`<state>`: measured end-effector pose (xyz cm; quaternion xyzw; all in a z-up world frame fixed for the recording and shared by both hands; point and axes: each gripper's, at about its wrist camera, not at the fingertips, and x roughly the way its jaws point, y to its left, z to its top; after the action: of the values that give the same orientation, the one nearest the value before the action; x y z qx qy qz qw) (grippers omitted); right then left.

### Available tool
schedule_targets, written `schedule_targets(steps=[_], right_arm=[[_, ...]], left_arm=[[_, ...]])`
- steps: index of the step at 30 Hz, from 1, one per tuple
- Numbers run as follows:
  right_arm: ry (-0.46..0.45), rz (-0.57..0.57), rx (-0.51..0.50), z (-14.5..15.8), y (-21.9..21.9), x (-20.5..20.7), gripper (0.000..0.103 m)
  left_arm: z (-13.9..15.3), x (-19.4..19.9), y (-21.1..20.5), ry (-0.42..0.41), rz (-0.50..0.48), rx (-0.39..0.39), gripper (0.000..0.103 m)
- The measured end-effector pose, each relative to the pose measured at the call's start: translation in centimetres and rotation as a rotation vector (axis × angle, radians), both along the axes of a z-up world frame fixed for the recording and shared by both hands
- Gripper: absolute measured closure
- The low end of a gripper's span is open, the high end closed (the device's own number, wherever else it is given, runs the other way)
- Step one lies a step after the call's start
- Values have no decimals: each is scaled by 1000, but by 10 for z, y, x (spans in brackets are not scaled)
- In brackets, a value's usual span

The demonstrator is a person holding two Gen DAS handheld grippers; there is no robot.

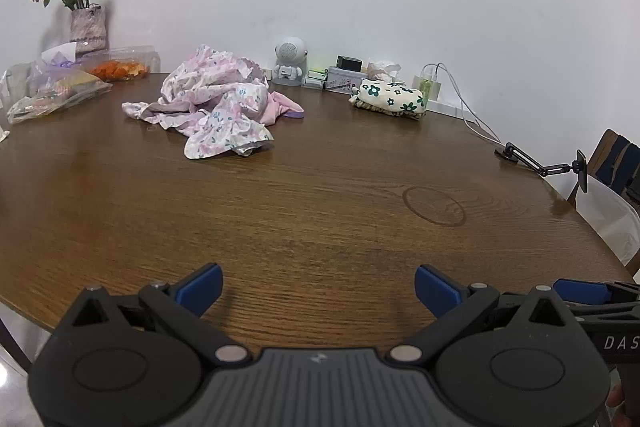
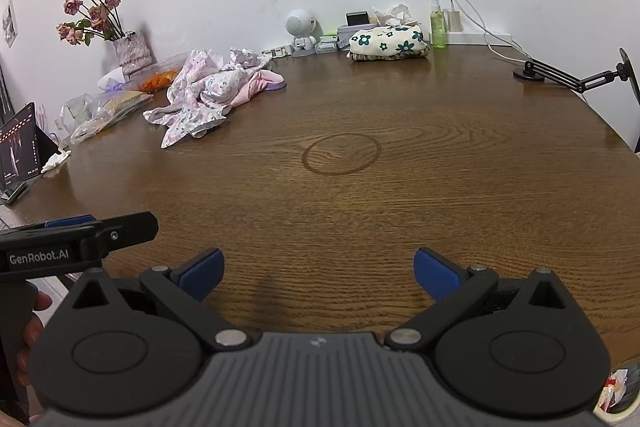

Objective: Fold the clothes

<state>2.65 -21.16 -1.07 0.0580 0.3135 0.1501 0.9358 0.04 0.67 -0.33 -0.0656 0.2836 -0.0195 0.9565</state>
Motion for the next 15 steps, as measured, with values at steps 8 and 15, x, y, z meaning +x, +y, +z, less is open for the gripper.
schedule_targets(steps=[8,15], right_arm=[[6,2,-3,-1,1,0,0],[12,3,-5,-1,1,2,0]], left_arm=[[-2,1,1,0,-2,-13,0],[-4,1,3,2,8,-17,0]])
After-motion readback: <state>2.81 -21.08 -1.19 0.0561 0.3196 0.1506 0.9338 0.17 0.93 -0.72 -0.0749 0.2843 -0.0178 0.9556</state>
